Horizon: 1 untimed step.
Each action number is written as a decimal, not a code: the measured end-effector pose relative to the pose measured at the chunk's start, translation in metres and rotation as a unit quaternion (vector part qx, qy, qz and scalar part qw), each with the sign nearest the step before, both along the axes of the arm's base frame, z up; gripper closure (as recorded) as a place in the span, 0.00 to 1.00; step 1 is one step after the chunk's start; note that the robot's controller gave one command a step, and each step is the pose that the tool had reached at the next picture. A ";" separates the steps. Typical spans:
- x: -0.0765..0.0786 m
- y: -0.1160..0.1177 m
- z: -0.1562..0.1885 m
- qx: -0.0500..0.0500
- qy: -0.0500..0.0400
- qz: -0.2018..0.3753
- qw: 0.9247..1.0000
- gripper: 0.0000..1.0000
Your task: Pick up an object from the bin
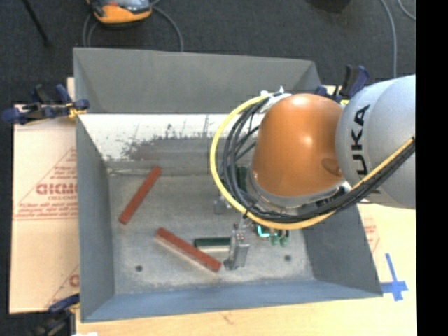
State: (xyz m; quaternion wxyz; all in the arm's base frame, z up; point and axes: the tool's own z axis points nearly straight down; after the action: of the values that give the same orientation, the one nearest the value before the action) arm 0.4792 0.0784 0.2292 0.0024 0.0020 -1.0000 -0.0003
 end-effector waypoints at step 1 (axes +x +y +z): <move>0.002 0.000 0.003 0.000 -0.004 -0.001 1.000 0.00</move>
Offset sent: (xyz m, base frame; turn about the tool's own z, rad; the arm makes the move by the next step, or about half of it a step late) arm 0.0411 0.0254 -0.0971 0.0107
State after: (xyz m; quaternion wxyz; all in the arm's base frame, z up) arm 0.4808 0.0782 0.2324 -0.0013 0.0006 -1.0000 -0.0008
